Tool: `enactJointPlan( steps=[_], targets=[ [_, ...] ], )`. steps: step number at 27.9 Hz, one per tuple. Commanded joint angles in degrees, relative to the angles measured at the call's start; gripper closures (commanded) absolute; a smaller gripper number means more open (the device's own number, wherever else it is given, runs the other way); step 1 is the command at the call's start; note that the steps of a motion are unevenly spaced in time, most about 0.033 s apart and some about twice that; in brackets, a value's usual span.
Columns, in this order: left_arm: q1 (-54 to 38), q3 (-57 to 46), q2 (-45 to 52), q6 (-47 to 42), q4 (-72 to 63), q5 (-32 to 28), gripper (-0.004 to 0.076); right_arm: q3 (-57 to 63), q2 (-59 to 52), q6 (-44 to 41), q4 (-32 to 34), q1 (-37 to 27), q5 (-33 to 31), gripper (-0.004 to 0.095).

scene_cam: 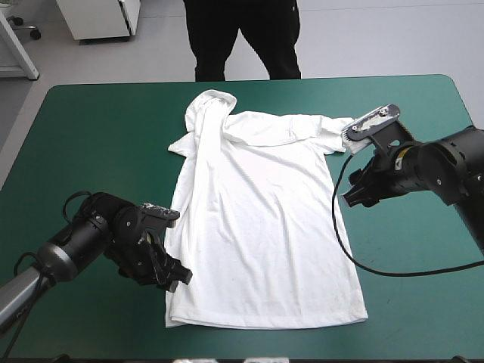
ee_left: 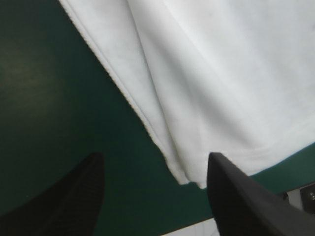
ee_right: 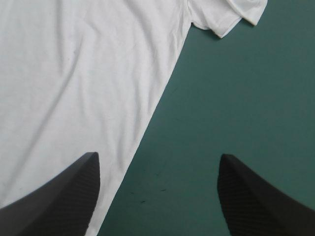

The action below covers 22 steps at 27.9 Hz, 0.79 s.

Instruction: Fold the cloth

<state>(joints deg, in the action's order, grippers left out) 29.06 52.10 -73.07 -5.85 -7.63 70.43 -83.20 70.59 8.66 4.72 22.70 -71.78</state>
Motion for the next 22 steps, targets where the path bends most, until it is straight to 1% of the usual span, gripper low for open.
enactJointPlan(
  steps=[1,3,8,14,16,18,21,22],
  targets=[
    [3.1,-2.4,2.0,-3.0,-1.6,-2.0,0.0280,0.8,-2.1,0.0,1.5,0.1,2.2,0.0275],
    [5.0,-5.5,2.0,-3.9,-2.3,-6.2,0.0280,1.2,-2.2,-0.3,1.6,0.2,2.2,0.0275],
    [5.3,-11.7,1.8,-4.1,-4.0,-12.6,0.0280,1.4,-2.6,-1.1,2.4,0.2,2.0,0.0276],
    [5.3,-16.5,1.8,-4.5,-6.4,-17.4,0.0280,5.9,-5.2,0.2,2.4,0.2,1.3,0.0276],
    [5.4,-17.6,1.8,-4.0,-8.1,-18.6,0.0292,8.7,-6.9,1.7,1.7,0.2,1.0,0.0276],
    [6.3,-18.7,1.8,-3.5,-8.9,-19.8,0.0335,12.2,-8.4,4.0,-0.7,0.3,0.2,0.0276],
    [8.2,-19.6,1.3,-3.5,-9.1,-22.0,0.0450,19.6,-10.9,7.9,-2.9,2.3,0.3,0.0275],
    [9.1,-19.7,0.6,-3.2,-9.1,-22.7,0.0508,22.2,-11.6,9.4,-2.9,3.1,0.3,0.0275]
  ],
)
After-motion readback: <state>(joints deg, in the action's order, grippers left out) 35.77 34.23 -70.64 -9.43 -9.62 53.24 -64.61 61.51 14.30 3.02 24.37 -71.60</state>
